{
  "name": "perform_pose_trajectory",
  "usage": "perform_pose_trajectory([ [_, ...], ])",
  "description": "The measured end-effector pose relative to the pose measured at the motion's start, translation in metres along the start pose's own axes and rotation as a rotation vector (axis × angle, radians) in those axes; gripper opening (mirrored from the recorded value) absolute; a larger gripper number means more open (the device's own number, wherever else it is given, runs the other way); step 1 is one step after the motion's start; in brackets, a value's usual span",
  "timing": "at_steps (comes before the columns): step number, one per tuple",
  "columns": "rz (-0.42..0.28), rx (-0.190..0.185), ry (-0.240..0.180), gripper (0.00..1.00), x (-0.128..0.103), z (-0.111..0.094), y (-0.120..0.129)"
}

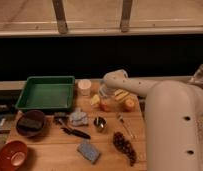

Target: Place pepper in plastic cup

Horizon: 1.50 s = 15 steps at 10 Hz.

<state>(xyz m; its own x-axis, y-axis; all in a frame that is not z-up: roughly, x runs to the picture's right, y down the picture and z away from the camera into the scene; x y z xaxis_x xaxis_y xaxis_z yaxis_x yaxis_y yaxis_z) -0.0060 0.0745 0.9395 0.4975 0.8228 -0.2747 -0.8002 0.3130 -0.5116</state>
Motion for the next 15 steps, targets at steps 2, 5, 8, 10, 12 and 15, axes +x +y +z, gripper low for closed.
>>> perform_pose_trajectory([
  [2,0.000,0.000,0.014,0.80,-0.001,0.006,0.000],
  [5,0.005,-0.009,0.026,0.80,-0.001,0.014,0.001],
  [8,-0.003,-0.029,0.037,0.66,-0.001,0.020,0.003],
  [10,-0.001,-0.036,0.043,0.48,0.002,0.022,0.002],
  [12,0.004,-0.029,0.044,0.27,0.002,0.019,-0.003],
  [15,0.013,-0.037,0.053,0.01,0.005,0.019,0.001],
])
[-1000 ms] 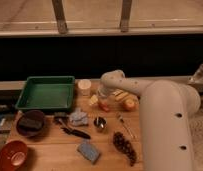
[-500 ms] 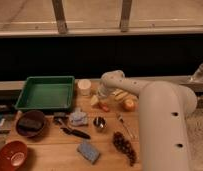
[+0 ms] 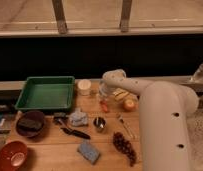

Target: Place pepper in plastic cup

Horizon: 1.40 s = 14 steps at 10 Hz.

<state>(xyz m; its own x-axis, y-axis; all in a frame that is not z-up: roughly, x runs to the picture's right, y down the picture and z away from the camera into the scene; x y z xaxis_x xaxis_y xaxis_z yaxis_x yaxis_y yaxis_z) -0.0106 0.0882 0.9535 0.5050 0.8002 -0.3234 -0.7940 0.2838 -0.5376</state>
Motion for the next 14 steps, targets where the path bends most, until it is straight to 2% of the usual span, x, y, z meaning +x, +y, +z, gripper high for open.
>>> perform_pose_trajectory([
  [4,-0.013,-0.004,-0.005,0.00,-0.002,0.000,0.003],
  [5,-0.004,-0.018,-0.033,0.00,0.002,-0.007,0.001],
  [6,0.017,-0.024,-0.101,0.00,0.007,-0.026,-0.009],
  [7,0.028,-0.029,-0.144,0.00,0.009,-0.040,-0.012],
  [8,0.037,-0.033,-0.205,0.00,0.007,-0.064,-0.011],
  [10,0.059,-0.012,-0.308,0.00,0.004,-0.110,-0.020],
  [12,0.071,0.022,-0.388,0.00,-0.007,-0.144,-0.026],
  [14,0.095,0.035,-0.438,0.00,-0.021,-0.161,-0.047],
])
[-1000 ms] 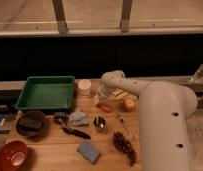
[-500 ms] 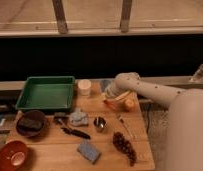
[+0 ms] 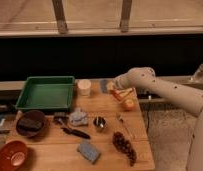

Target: Place pepper in plastic cup

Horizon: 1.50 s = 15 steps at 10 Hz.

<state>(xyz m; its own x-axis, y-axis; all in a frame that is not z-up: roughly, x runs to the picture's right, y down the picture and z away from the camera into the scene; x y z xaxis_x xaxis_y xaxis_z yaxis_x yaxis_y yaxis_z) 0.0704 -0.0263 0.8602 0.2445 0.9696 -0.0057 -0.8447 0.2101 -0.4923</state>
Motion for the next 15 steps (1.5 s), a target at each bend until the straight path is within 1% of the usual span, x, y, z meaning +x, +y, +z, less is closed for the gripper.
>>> perform_pose_trajectory([
  [1,0.002,-0.003,-0.023,0.00,-0.015,0.002,-0.008],
  [2,0.003,-0.005,-0.044,0.00,-0.034,0.004,-0.016],
  [3,0.001,-0.009,-0.055,0.00,-0.049,0.006,-0.018],
  [4,-0.008,-0.014,-0.063,0.00,-0.072,0.013,-0.019],
  [5,-0.020,-0.023,-0.066,0.00,-0.094,0.014,-0.018],
  [6,-0.035,-0.029,-0.059,0.00,-0.112,0.012,-0.018],
  [8,-0.054,-0.042,-0.055,0.00,-0.132,0.011,-0.015],
  [9,-0.056,-0.043,-0.056,0.00,-0.134,0.010,-0.015],
  [12,-0.059,-0.036,-0.055,0.00,-0.130,0.010,-0.018],
  [13,-0.062,-0.034,-0.059,0.00,-0.126,0.009,-0.018],
  [15,-0.057,-0.037,-0.067,0.00,-0.110,0.003,-0.029],
])
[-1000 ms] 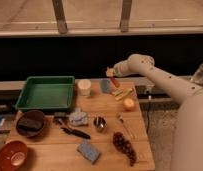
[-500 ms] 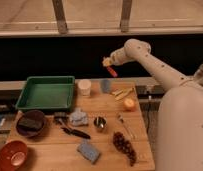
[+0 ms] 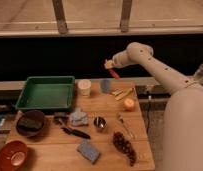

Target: Place pepper in plastic cup

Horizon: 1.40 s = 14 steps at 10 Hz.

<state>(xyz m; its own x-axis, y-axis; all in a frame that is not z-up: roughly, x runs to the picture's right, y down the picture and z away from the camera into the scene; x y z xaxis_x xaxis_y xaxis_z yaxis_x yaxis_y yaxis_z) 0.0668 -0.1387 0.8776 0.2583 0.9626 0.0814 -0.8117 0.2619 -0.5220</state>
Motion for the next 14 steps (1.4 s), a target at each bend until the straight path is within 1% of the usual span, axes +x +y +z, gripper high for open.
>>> perform_pose_trajectory([
  [4,0.009,-0.042,-0.016,0.00,0.000,0.017,0.003],
  [6,0.004,-0.074,-0.018,0.00,-0.007,0.033,0.012],
  [7,0.006,-0.097,-0.014,0.00,-0.008,0.044,0.015],
  [8,0.008,-0.111,-0.011,0.00,-0.008,0.051,0.016],
  [10,0.003,-0.153,0.011,0.00,-0.010,0.076,0.028],
  [11,-0.001,-0.166,0.028,0.00,-0.009,0.087,0.033],
  [14,0.002,-0.168,0.072,0.00,0.002,0.101,0.027],
])
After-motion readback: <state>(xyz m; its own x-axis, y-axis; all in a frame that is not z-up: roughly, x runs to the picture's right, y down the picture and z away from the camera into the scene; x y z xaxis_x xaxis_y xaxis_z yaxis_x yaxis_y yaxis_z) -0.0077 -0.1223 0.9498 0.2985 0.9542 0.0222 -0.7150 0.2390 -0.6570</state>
